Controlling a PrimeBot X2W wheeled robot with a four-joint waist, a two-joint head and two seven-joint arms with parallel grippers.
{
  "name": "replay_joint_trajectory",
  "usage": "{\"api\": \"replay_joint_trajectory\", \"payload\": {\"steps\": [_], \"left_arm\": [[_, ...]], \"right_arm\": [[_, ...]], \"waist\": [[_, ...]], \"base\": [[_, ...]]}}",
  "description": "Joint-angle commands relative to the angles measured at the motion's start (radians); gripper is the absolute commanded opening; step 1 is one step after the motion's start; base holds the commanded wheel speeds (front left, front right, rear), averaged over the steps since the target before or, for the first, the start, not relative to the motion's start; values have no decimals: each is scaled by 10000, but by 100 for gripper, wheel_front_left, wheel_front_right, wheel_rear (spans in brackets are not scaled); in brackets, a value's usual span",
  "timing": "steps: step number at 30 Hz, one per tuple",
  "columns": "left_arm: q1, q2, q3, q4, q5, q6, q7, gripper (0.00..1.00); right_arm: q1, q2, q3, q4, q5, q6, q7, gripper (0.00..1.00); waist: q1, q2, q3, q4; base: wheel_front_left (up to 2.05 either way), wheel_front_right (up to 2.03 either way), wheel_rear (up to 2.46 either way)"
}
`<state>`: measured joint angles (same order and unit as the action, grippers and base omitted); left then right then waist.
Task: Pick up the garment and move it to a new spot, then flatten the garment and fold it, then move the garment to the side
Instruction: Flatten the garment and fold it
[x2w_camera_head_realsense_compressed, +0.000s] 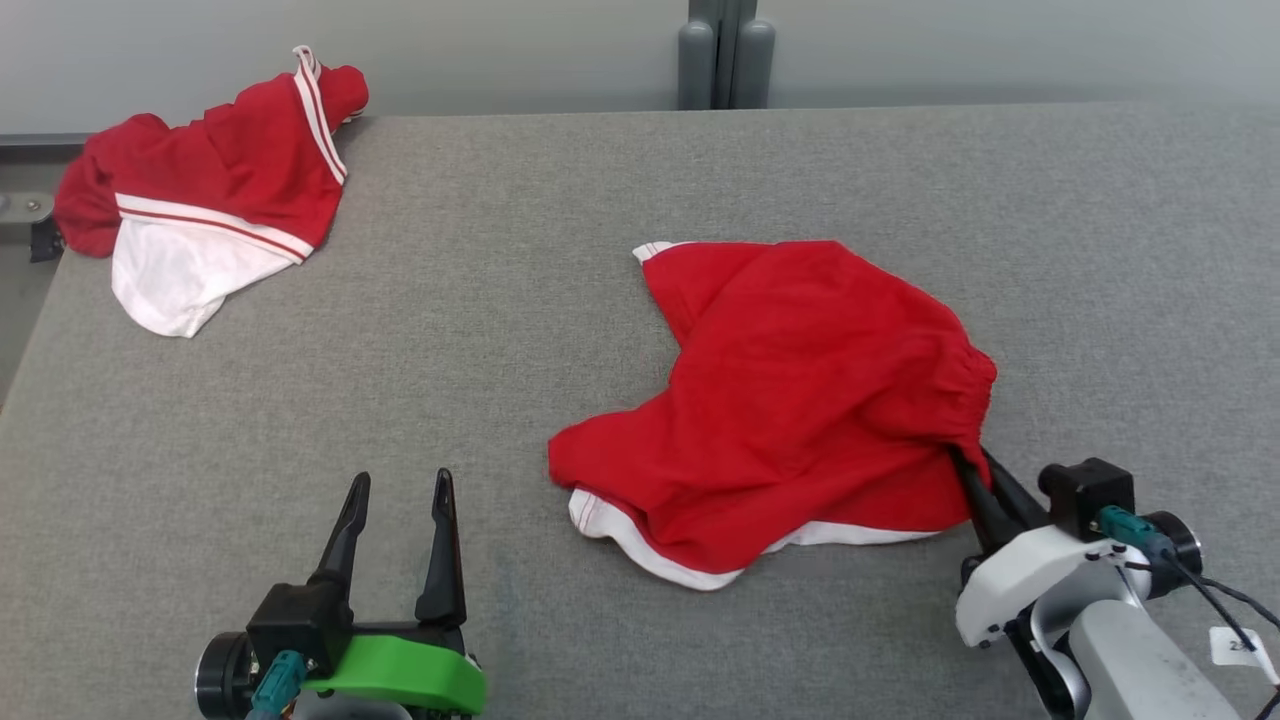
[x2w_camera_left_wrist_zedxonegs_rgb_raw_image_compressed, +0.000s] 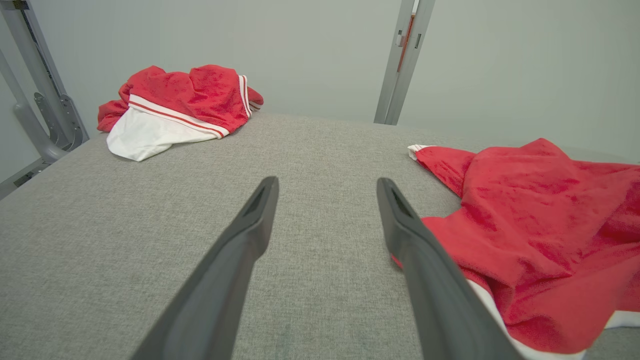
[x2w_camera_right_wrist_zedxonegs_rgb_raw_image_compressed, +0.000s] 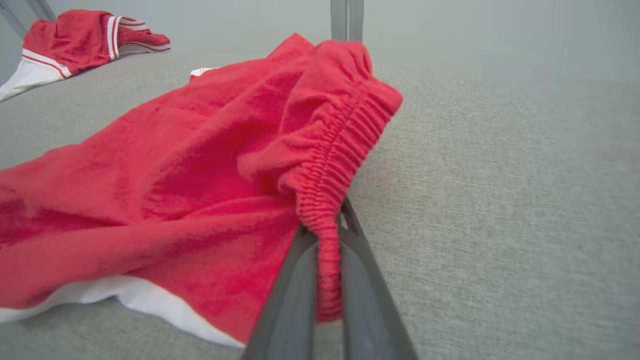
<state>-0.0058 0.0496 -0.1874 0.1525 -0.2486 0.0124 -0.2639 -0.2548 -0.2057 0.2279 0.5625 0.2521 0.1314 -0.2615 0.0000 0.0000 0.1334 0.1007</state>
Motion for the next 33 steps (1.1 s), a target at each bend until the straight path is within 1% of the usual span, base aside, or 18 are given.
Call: {"api": "replay_joint_trajectory", "payload": {"steps": [1, 8, 12, 15, 19, 24, 29, 30, 31, 33], "left_arm": [[-5, 16, 35, -37, -59, 52, -8, 100], [-49, 17, 23, -88, -96, 65, -8, 100], [-158, 17, 29, -103, -79, 60, -8, 100], [-254, 17, 6, -112, -71, 29, -8, 100], [-400, 17, -18, -64, -71, -2, -8, 100], [-570, 16, -113, -99, -125, 9, -8, 100], [-700, 17, -172, -60, -136, 16, -8, 100], [-742, 17, -164, -51, -138, 26, -8, 100], [-805, 17, -149, -49, -139, 32, -8, 100], [-822, 16, -156, -58, -96, 45, -8, 100]], "right_arm": [[202, -134, -158, -248, 16, -14, -42, 0], [773, -470, -734, -1380, 239, -14, 30, 0], [830, -427, -869, -1810, 506, -14, 257, 0], [507, -349, -877, -1810, 604, -14, 489, 0], [-166, -150, -939, -1315, 628, -14, 731, 0], [-1272, -48, -1056, -76, 306, -14, 804, 0], [-2065, -28, -1148, 1085, -10, -14, 590, 0], [-2178, -36, -1083, 1311, -49, -14, 564, 25], [-2340, -32, -961, 1609, -82, -14, 446, 100], [-2427, -24, -894, 1800, -34, -14, 297, 100]], "waist": [[0, 0, 22, -169], [0, 0, 126, -551], [0, 0, 233, -614], [0, 0, 353, -574], [0, 0, 512, -375], [0, 0, 671, -18], [0, 0, 721, 186], [0, 0, 721, 194], [0, 0, 717, 161], [0, 0, 709, 60]], "base": [[0, 0, 0], [0, 0, 0], [0, 0, 0], [0, 0, 0], [0, 0, 0], [0, 0, 0], [0, 0, 0], [0, 0, 0], [0, 0, 0], [0, 0, 0]]}}
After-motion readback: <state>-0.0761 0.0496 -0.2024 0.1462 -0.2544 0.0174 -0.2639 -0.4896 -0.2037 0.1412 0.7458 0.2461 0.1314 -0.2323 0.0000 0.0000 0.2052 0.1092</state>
